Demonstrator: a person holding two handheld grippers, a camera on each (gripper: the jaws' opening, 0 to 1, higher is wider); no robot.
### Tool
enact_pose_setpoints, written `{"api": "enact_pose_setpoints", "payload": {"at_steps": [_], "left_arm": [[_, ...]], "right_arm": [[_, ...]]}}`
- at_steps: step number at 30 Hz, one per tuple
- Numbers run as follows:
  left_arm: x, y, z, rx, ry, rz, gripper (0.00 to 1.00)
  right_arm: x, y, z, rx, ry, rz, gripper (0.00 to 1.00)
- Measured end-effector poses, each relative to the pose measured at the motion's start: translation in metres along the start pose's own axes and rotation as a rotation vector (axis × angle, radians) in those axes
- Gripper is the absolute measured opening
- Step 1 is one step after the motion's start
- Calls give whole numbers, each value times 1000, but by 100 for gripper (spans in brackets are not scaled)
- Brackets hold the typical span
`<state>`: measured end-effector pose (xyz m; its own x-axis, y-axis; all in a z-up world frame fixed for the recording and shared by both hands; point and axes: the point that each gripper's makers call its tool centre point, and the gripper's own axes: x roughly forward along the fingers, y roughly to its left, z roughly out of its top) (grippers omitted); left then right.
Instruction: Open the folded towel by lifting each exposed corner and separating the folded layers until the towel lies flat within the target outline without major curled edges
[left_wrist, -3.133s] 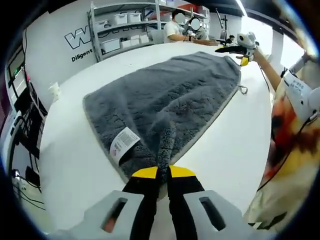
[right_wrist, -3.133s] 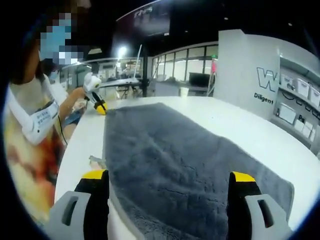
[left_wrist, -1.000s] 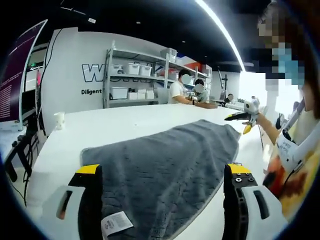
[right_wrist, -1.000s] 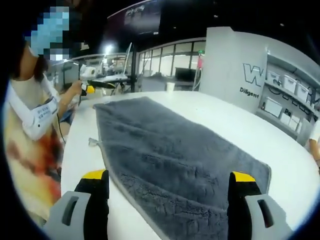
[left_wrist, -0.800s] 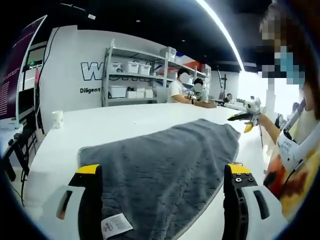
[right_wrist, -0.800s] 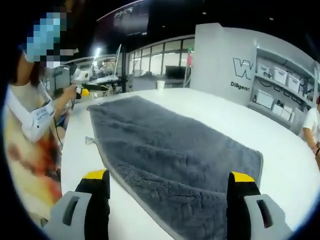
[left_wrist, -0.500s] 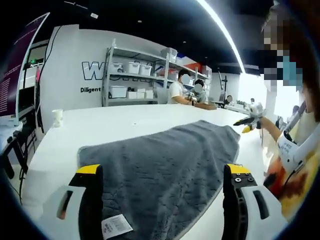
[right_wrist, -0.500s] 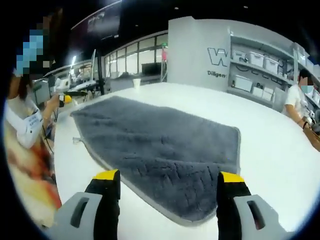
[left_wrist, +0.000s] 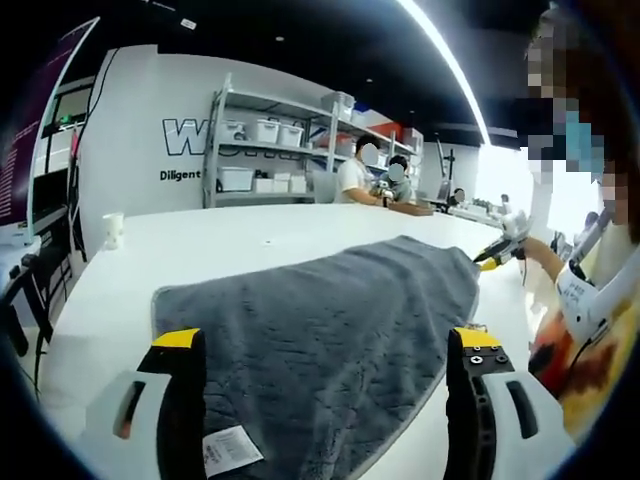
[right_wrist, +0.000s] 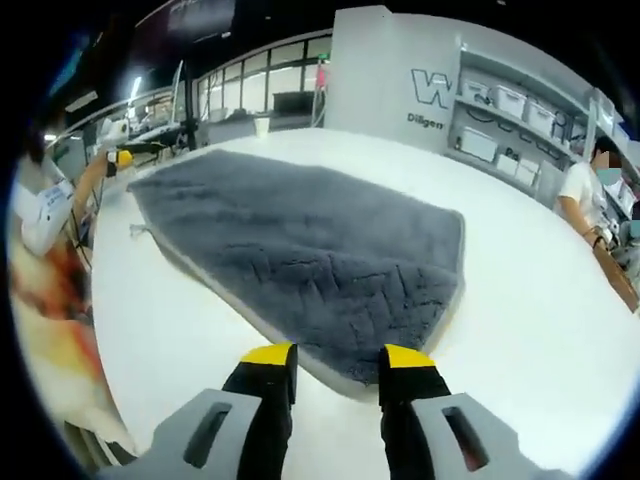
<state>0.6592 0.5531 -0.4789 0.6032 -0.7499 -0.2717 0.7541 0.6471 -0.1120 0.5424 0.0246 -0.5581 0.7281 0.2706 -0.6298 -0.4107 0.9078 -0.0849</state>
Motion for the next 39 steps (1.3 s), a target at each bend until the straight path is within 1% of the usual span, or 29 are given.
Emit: {"api": "enact_pose_setpoints", "payload": {"at_steps": [1,3,4,5,6,7,9,12,18,26,32,39], "left_arm": [[0,0,0,-2,-1,1,99],[0,0,0,-5,-5,1,99],[0,0,0,-6,-5,2,99],[0,0,0,-9,-5,4,99],[0,0,-1,-11,-5,5,99],[0,1,-1,-12,-5,8,99],[-2,4,-2,-17,-4,12,98],[-2,4,-4,-21,-4,16,98],[-3,6,-6,-23,2,13,98],[-5,7,-11,-31,9,21,97],[-8,10,-10,-37,-2,28,97],[-9,10,-11,-36,2,24,97]], "right_arm": [[0,-1,-1,1,4,0,22],[1,-5,-3,-12,13,-19,11],[2,-8,-4,-23,13,-31,6],[2,-11,-5,-18,13,-37,3],[2,-12,-6,-8,16,-38,2],[1,-12,-6,11,12,-29,1],[0,-11,-8,13,17,-24,0],[-4,-10,-11,-23,33,-18,0],[-10,-8,-16,-34,71,-11,0],[-16,-12,-22,10,67,-11,0],[-19,-15,-25,7,78,-14,0],[-20,-18,-27,23,78,-11,0]]}}
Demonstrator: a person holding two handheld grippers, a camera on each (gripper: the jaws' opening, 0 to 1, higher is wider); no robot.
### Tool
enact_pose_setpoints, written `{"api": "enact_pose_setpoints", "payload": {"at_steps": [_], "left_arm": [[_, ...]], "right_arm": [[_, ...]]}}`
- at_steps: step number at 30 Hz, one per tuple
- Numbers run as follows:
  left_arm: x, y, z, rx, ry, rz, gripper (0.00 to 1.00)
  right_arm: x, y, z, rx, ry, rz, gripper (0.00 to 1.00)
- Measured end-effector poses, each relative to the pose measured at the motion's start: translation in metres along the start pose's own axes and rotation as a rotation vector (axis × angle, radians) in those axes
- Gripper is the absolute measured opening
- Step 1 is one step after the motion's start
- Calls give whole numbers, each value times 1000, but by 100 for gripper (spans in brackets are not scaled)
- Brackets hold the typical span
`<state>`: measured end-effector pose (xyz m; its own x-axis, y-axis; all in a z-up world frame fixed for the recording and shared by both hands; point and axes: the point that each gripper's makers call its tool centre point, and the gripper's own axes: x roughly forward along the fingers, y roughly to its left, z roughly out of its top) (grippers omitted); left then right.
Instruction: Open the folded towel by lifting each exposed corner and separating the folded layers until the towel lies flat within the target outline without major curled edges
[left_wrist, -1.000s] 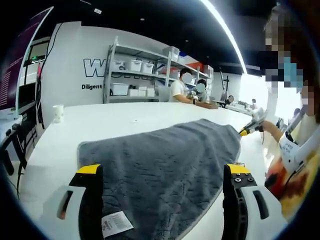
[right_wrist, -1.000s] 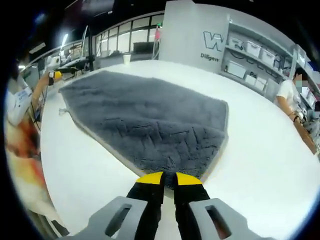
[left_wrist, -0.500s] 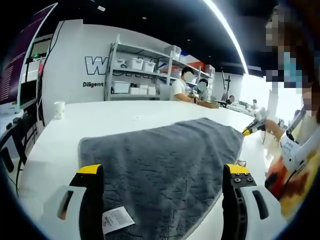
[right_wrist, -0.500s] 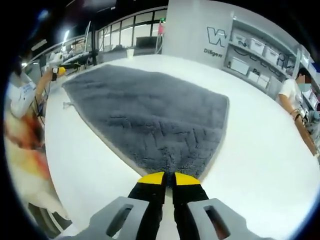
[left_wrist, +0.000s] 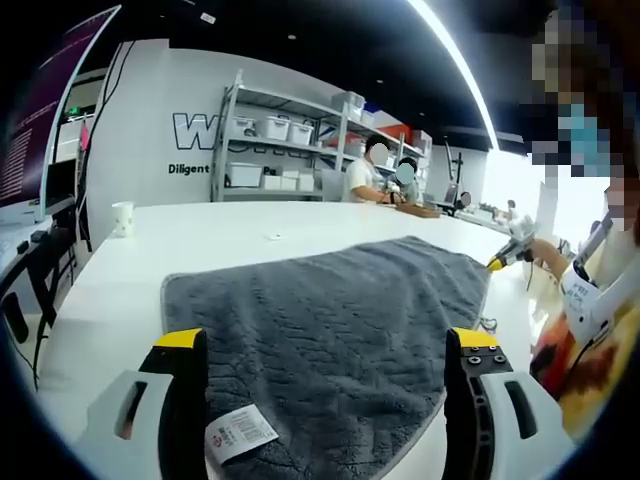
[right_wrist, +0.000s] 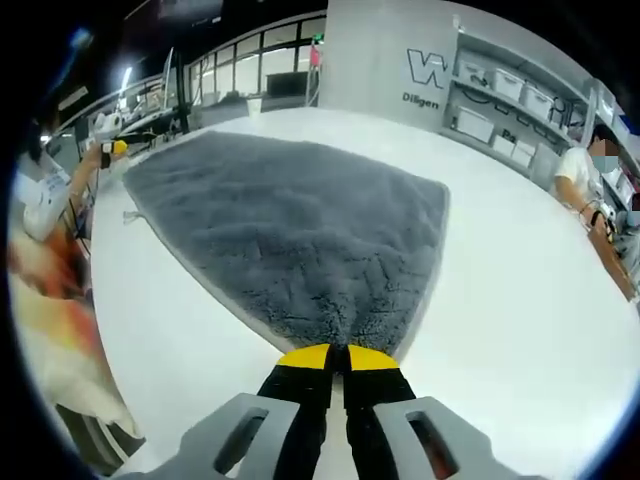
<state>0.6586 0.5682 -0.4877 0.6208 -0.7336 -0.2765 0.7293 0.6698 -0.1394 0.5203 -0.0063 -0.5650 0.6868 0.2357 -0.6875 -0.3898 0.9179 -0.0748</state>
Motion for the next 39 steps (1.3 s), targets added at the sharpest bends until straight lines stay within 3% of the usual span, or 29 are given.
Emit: {"api": "enact_pose_setpoints", "payload": {"at_steps": [29,34,37,39], "left_arm": [[-5,1,-12,0,35,10,97],[-8,-3,-12,15,44,13,97],[-8,-4,-11,18,45,12,97],[-8,-4,-11,19,49,15,97]], "right_arm": [[-9,-2,-9,8,72,-27,0],[-11,4,2,-35,62,-22,1],[-13,9,16,-37,8,-4,5],[-14,4,36,-45,-52,-25,5]]}}
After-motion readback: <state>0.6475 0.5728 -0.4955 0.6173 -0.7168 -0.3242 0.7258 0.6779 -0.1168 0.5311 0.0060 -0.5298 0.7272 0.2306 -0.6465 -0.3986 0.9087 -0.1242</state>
